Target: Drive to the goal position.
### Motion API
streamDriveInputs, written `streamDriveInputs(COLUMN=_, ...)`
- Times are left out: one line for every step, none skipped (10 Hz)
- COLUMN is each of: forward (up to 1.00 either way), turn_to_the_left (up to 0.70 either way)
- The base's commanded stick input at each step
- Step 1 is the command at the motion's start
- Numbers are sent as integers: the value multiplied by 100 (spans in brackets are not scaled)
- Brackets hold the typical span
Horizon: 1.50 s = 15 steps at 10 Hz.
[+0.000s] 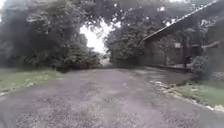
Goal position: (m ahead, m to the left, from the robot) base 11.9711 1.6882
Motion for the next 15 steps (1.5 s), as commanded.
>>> streamDriveInputs(forward=70, turn_to_the_left=9)
streamDriveInputs(forward=70, turn_to_the_left=0)
streamDriveInputs(forward=70, turn_to_the_left=0)
streamDriveInputs(forward=70, turn_to_the_left=0)
streamDriveInputs(forward=70, turn_to_the_left=0)
streamDriveInputs(forward=70, turn_to_the_left=0)
streamDriveInputs(forward=70, turn_to_the_left=0)
streamDriveInputs(forward=70, turn_to_the_left=0)
streamDriveInputs(forward=70, turn_to_the_left=0)
streamDriveInputs(forward=70, turn_to_the_left=0)
streamDriveInputs(forward=70, turn_to_the_left=-13)
streamDriveInputs(forward=70, turn_to_the_left=-35)
streamDriveInputs(forward=70, turn_to_the_left=-35)
streamDriveInputs(forward=70, turn_to_the_left=-30)
streamDriveInputs(forward=70, turn_to_the_left=-11)
